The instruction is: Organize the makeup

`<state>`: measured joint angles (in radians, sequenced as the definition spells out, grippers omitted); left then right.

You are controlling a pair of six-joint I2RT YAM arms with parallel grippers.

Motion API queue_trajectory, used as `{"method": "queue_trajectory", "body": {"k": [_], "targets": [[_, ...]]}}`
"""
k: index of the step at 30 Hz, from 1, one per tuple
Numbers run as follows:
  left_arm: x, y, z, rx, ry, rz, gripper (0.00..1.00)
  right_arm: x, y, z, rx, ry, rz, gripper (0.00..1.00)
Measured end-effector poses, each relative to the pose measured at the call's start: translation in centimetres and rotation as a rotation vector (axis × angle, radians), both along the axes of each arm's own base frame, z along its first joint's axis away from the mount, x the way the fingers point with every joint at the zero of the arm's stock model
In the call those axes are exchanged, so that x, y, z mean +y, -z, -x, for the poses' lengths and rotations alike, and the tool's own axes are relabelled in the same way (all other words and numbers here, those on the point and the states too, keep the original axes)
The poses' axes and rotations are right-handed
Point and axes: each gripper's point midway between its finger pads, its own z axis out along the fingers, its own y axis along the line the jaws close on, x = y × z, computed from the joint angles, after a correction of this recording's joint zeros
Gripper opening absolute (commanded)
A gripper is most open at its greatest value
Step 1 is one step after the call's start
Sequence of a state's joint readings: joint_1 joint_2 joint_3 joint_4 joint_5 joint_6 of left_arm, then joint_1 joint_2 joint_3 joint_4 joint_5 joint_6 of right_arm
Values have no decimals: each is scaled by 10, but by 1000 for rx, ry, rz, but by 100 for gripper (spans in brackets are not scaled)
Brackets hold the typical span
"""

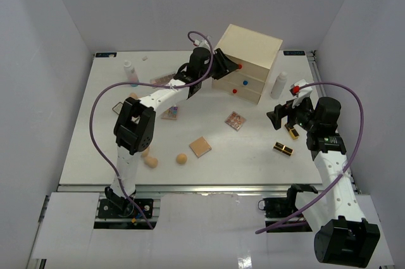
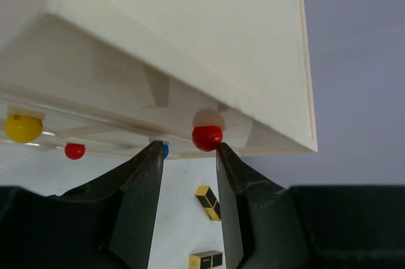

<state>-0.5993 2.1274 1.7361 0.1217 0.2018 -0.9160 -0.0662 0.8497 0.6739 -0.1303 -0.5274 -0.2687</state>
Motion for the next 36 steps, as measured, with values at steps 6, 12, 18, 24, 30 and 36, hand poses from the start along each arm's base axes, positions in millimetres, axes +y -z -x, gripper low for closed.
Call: {"method": "queue_trajectory", "body": {"k": [6,12,18,24,30,36], "targets": [[-10,-9,2,-1,1,21,50,0,0,0,1,0,0,98],[-14,-10,4,9,-3,31,51,0,0,0,0,-1,-1,98],[-13,-6,0,37,-34,37,45,1,0,1,-1,-4,-1,98],[-15,-1,-4,53,-60,44,42,1,-2,1,-7,-8,-2,99],[-17,-4,-4,52,-65,48,17,2,-2,2,-6,-11,-4,99],[-18,-3,-3,53,-64,54,1,2,-2,2,-7,-11,-4,99]]}}
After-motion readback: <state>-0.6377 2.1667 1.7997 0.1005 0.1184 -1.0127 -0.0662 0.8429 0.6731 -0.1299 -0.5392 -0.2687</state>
